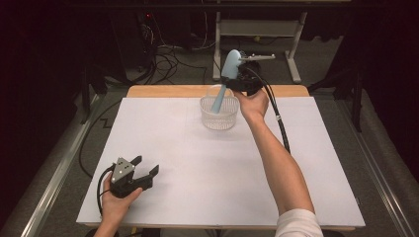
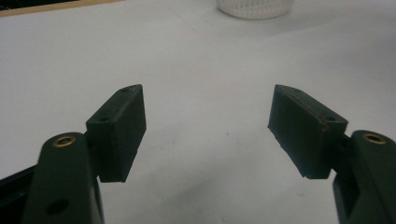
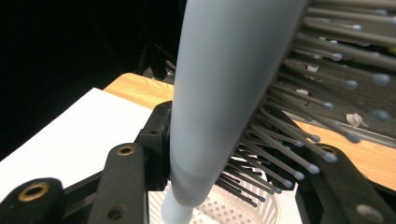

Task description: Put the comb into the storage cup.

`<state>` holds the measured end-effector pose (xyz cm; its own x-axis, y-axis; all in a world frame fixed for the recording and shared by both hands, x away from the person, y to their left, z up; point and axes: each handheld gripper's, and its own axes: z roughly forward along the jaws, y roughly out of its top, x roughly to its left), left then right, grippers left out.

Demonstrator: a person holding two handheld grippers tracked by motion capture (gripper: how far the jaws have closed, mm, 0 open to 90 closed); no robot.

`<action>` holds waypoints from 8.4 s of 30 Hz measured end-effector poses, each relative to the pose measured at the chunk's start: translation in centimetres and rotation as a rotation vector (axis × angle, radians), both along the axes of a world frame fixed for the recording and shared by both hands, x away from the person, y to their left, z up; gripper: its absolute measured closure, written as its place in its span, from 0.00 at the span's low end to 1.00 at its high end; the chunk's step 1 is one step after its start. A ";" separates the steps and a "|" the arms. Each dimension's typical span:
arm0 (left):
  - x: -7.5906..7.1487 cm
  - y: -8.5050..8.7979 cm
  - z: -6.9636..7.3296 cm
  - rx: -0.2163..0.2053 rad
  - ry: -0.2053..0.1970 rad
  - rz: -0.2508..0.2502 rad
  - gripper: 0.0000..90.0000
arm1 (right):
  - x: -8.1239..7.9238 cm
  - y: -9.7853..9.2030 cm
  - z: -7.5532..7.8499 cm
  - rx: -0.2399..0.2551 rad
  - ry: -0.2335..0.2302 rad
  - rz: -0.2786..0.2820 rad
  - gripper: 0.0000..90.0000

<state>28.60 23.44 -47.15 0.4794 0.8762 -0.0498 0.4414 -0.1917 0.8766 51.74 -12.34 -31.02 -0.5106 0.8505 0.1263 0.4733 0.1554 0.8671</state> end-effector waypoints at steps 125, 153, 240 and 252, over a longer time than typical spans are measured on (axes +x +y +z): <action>0.0 0.0 -0.3 -0.009 -0.003 0.003 0.31 | 1.1 -1.4 -5.9 -0.111 0.171 -0.041 0.39; 0.0 -0.1 -0.3 -0.004 0.004 -0.002 0.31 | 1.3 -2.5 -7.1 -0.094 0.227 -0.035 0.34; 0.1 0.1 -0.3 -0.023 0.009 0.006 0.31 | -3.0 -6.1 -6.4 -0.075 0.113 0.013 0.30; 0.1 0.1 -0.3 -0.028 0.010 0.007 0.31 | -3.7 -6.8 -6.4 -0.080 0.106 0.012 0.31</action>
<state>28.71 23.52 -47.50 0.4725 0.8778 -0.0791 0.4518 -0.1642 0.8769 48.08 -19.18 -37.44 -0.5078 0.8541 0.1122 0.5596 0.2280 0.7968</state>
